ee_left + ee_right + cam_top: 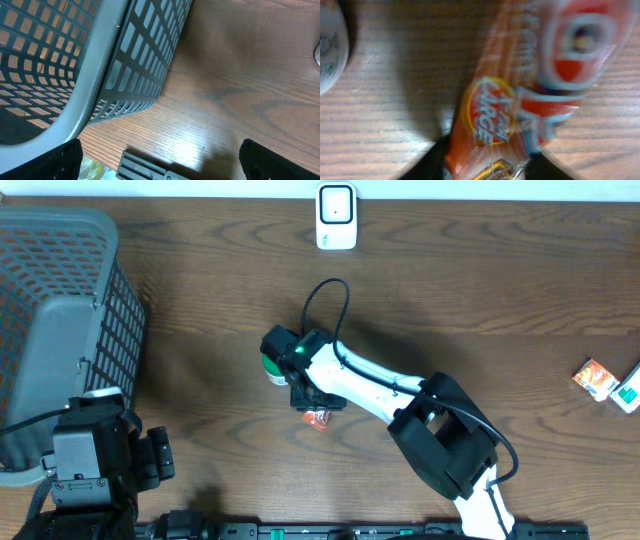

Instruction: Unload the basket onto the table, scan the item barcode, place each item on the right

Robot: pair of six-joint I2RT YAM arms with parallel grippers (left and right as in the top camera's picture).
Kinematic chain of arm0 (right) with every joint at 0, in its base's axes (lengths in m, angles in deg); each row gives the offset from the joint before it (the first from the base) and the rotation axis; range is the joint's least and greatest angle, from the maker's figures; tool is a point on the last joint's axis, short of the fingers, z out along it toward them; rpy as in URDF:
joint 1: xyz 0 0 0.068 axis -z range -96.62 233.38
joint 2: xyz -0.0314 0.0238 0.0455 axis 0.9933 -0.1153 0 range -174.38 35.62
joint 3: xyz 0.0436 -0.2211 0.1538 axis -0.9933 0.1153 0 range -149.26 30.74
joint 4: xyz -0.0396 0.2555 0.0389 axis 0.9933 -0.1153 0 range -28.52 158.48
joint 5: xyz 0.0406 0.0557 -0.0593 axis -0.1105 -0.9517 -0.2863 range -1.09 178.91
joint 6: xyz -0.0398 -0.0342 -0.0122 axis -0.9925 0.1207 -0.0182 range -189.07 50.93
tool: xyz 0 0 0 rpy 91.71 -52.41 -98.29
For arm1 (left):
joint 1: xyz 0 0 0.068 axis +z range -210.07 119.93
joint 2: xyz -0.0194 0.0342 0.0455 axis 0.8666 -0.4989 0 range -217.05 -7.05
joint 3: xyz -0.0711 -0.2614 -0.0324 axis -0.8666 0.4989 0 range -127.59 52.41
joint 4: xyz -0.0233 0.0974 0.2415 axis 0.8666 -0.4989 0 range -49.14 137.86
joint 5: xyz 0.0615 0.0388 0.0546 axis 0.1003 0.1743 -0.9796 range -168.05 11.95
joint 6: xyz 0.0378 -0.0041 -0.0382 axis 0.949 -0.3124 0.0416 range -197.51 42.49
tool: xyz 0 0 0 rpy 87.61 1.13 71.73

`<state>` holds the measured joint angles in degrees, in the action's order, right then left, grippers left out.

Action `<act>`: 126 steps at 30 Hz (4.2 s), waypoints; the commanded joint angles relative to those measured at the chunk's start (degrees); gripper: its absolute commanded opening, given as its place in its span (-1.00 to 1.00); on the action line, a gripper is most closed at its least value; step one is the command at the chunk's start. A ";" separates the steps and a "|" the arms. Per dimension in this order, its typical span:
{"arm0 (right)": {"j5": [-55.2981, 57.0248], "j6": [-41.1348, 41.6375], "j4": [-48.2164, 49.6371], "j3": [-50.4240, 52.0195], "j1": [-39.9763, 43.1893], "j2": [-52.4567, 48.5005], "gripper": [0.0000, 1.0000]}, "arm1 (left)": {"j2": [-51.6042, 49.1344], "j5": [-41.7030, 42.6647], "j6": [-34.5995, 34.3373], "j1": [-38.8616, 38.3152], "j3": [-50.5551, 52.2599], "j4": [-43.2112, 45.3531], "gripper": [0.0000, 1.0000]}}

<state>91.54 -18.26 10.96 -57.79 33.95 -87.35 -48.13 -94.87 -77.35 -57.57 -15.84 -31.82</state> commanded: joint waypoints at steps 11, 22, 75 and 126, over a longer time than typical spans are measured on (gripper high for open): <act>-8.72 -7.32 -9.75 -3.10 0.83 2.03 -0.98 | 0.24 -0.35 -0.07 -0.22 -0.20 -0.24 0.96; -55.01 -46.38 -14.38 -3.63 11.19 10.19 -0.98 | 0.24 -0.35 -0.07 -0.22 -0.20 -0.24 0.96; -68.13 -51.39 -12.35 26.38 25.83 10.16 -0.98 | 0.24 -0.35 -0.07 -0.22 -0.20 -0.24 0.96; -32.13 -27.56 -9.25 24.41 13.46 21.81 0.70 | 0.24 -0.35 -0.07 -0.22 -0.20 -0.24 0.96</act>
<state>52.29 -58.06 -0.18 -32.59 50.54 -68.62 -48.13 -94.87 -77.35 -57.57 -15.84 -31.84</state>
